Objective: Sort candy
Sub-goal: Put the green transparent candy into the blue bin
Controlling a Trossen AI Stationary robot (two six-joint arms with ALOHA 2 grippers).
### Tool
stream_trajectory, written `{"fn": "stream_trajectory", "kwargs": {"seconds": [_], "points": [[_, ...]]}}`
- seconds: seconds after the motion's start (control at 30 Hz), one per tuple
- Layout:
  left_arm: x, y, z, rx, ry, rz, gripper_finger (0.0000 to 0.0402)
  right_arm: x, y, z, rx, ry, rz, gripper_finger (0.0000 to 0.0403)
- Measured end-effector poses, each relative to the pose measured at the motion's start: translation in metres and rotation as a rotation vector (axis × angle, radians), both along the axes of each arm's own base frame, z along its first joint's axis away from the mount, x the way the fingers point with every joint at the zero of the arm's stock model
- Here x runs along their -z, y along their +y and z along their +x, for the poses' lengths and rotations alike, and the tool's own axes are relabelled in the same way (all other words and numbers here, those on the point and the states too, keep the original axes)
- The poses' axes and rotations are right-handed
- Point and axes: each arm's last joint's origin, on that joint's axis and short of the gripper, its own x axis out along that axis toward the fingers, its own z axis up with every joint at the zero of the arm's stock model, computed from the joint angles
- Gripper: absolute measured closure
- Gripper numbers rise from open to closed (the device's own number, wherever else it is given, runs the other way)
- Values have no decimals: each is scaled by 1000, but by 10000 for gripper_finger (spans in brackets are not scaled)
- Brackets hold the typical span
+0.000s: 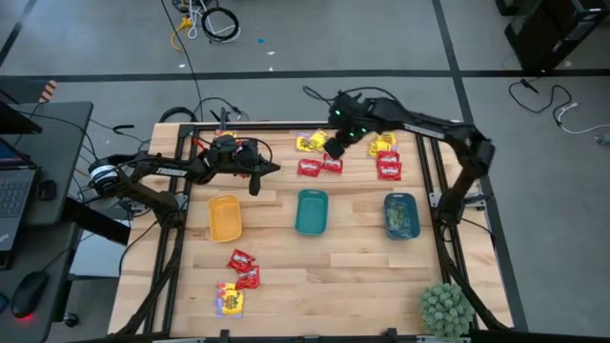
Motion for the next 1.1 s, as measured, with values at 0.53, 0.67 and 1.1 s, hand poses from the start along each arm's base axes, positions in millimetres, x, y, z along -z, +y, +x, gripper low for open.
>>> {"fn": "stream_trajectory", "kwargs": {"seconds": [0.53, 0.67, 1.1], "points": [[-2, 0, 1, -2, -17, -2, 402, 4, 152, -68, 138, 178, 144, 403], [-2, 0, 1, -7, -20, -27, 402, 25, 174, -90, 198, 279, 174, 403], [-2, 0, 1, 2, -22, -53, 402, 81, 200, -135, 335, 489, 228, 403]]}}
